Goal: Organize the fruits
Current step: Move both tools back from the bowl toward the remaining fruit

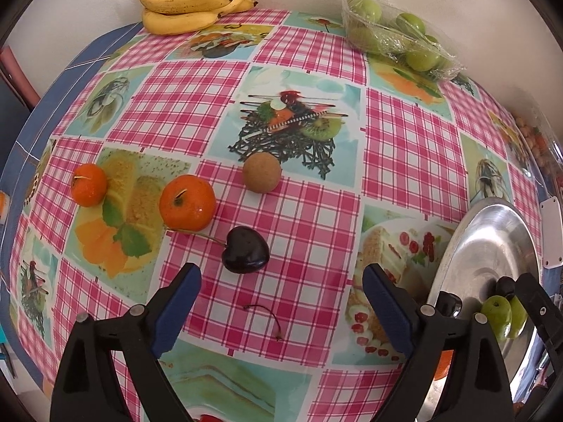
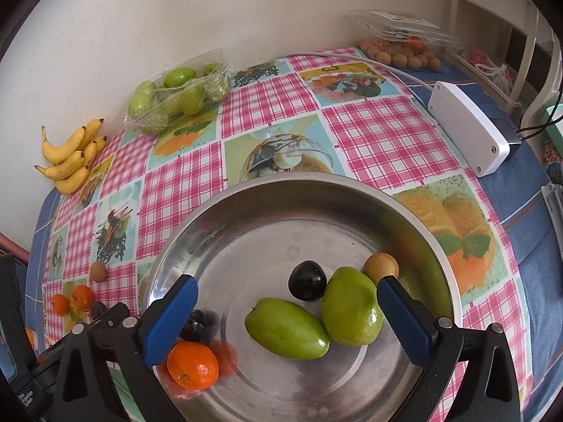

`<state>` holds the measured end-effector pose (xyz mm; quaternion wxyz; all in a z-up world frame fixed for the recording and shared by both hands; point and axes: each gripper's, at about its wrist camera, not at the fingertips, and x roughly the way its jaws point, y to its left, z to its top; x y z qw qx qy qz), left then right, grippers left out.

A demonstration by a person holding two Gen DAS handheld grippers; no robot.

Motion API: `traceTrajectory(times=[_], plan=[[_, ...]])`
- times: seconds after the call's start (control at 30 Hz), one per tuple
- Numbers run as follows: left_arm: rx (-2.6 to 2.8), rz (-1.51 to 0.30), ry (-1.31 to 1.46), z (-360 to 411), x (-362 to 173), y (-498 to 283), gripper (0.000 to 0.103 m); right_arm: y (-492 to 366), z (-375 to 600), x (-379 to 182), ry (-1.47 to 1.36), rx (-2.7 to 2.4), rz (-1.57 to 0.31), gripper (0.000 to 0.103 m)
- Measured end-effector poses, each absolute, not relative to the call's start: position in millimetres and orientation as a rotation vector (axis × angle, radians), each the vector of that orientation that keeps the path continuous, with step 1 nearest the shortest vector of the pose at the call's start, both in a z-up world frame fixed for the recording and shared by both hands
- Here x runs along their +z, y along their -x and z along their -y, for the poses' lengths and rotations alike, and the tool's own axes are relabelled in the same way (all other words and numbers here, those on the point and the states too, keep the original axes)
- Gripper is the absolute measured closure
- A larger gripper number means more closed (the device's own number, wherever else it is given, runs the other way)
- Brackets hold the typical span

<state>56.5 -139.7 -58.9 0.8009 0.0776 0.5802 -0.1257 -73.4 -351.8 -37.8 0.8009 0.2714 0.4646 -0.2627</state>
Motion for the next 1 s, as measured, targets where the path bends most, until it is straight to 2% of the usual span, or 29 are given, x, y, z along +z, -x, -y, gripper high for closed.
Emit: traceTrajectory(times=[0.63, 1.0], plan=[[-0.354, -1.132, -0.277, 136.9, -28.1, -54.1, 0.01, 63.4, 318.2, -19.7, -0.533, -0.471, -1.007, 0.0], [-0.338, -1.104, -0.349, 108.8, -11.4, -63.7, 0.01, 54.1, 292.7, -14.8, -0.517, -0.405, -1.016, 0.0]])
